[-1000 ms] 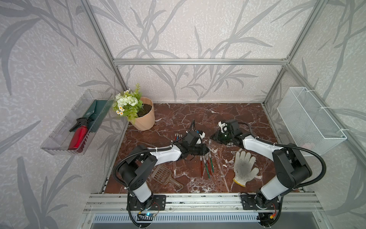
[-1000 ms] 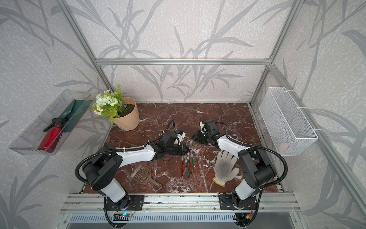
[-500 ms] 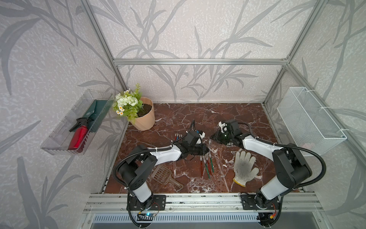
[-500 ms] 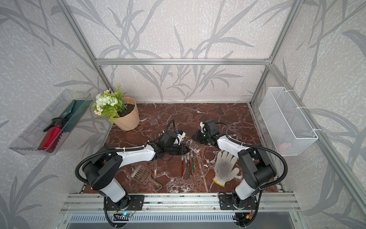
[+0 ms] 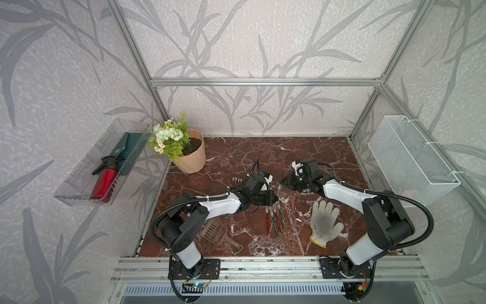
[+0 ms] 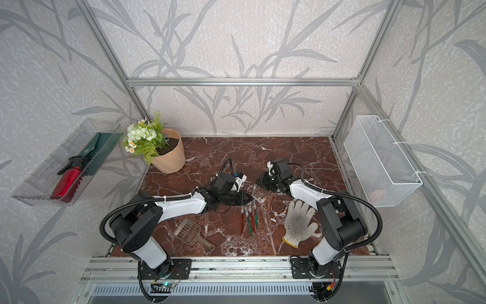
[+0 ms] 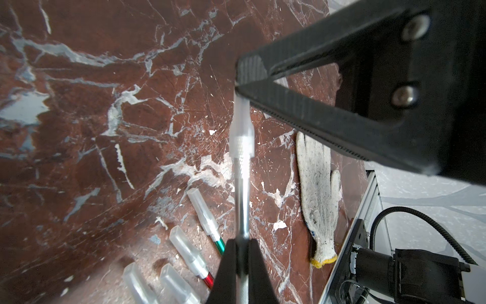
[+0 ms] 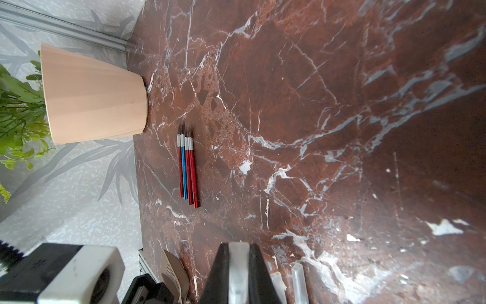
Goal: Remove protective caps from carving knives
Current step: Remove the protective sleeve from the carving knife.
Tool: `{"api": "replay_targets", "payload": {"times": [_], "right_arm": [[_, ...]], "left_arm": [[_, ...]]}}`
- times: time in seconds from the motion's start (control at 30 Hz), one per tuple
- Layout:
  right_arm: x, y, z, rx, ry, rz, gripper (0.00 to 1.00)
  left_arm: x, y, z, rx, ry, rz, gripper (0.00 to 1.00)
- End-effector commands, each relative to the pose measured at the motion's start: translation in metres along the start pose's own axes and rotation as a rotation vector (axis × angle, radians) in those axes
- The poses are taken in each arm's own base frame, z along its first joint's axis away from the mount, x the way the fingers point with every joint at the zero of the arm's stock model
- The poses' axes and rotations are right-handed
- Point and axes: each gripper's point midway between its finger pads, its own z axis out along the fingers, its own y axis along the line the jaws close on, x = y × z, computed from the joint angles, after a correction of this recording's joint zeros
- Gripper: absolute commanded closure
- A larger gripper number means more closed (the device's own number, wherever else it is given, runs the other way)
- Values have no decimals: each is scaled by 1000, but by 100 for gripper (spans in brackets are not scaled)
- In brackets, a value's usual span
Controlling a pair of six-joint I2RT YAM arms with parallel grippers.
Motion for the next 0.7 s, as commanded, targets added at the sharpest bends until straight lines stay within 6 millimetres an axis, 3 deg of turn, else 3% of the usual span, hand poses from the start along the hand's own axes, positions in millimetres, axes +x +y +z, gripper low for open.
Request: {"api": "replay_targets", "payload": {"times": [0.0, 0.67], "right_arm": [[-46, 26, -20, -57, -169, -46, 91], [-65, 29, -27, -71, -217, -55, 92]], "left_arm": [[24, -2, 5, 6, 87, 0, 100], [29, -1, 4, 1, 98, -8, 100]]}}
